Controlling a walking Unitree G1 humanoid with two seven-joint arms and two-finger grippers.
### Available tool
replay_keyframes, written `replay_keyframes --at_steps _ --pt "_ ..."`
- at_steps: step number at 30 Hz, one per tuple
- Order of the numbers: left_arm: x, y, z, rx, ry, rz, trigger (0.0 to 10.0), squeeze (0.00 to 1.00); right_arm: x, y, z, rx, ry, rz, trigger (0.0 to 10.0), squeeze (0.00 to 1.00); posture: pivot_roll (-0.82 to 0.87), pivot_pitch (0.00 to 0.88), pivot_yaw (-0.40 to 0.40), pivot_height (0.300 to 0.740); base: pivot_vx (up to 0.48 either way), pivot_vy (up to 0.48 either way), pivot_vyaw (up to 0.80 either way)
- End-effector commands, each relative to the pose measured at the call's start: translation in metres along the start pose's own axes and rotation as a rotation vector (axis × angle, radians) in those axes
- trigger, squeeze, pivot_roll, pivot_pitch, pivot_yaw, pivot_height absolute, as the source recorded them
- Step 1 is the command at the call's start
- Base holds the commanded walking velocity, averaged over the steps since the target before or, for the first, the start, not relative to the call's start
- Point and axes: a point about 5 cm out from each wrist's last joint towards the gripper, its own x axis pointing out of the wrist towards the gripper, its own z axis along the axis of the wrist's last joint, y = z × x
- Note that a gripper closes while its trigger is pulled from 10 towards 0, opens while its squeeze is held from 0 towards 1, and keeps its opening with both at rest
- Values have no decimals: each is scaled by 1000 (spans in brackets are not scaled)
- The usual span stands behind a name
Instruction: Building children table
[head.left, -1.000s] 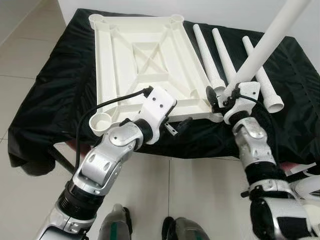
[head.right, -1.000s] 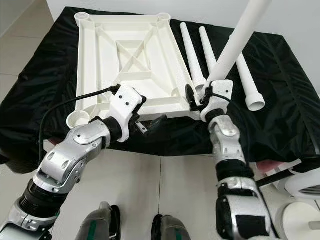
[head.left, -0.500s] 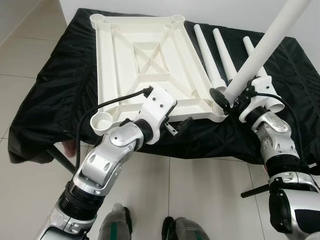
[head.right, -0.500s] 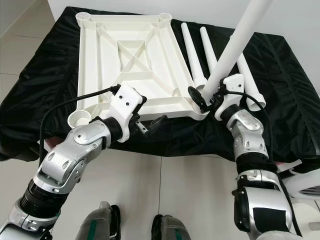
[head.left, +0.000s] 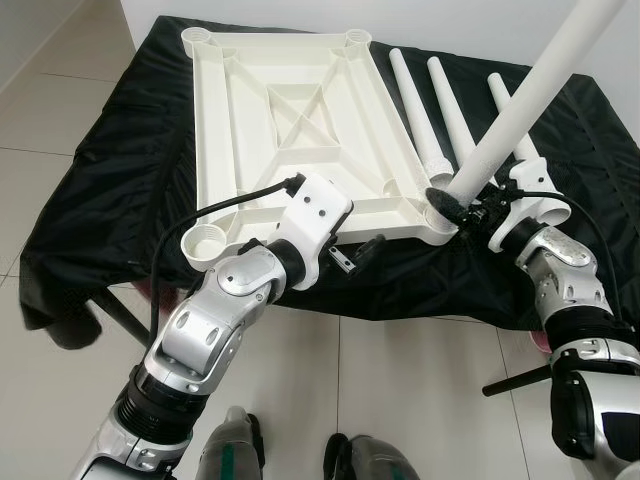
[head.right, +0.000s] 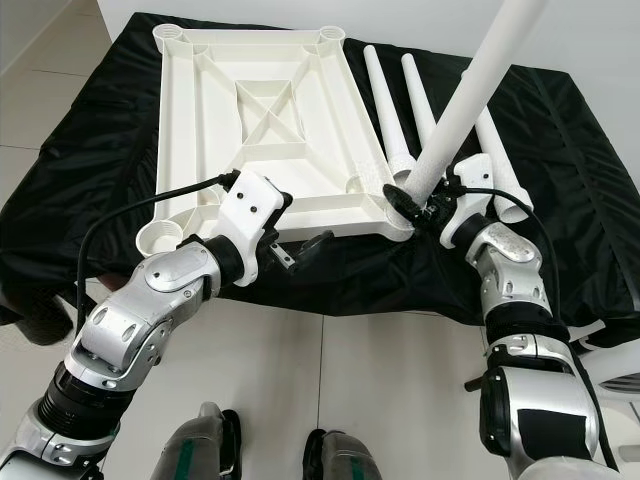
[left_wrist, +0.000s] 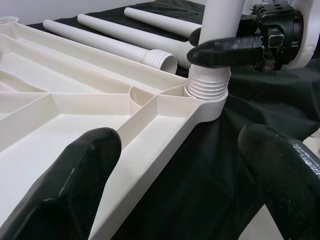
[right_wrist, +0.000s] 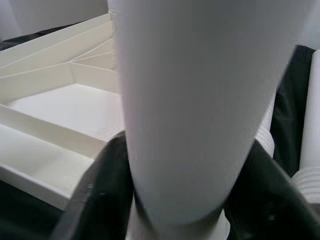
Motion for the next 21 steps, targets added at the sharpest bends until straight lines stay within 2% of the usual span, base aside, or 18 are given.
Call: replay_keyframes --at_steps 1,4,5,6,7,8,15,21 --pt "0 -4 0 -8 1 -25 10000 0 -1 -2 0 8 -6 2 0 0 110 104 -72 740 0 0 0" --pt "0 -5 0 -8 1 -25 10000 0 -1 -2 -1 10 -7 -9 0 0 110 99 -73 740 0 0 0" --pt "0 -5 0 -9 0 -26 10000 0 -1 -2 -2 14 -11 -22 3373 0 110 99 -73 740 0 0 0" --pt "0 -5 0 -9 0 -26 10000 0 -1 -2 -2 14 -11 -22 3373 0 110 99 -73 740 0 0 0" --pt "0 -6 -1 -9 0 -27 10000 0 -1 -1 -3 17 -15 -43 9373 0 111 96 -73 740 0 0 0" --pt "0 -6 -1 -9 0 -27 10000 0 0 -1 -3 17 -20 -57 10000 0 112 95 -73 740 0 0 0" --pt "-1 -6 -1 -9 0 -26 10000 0 2 3 -5 31 -54 -121 10000 0 114 92 -73 740 0 0 0" --pt "-2 -7 -1 -10 2 -28 10000 0 6 13 -8 36 -105 -233 10000 0 114 98 -72 740 0 0 0"
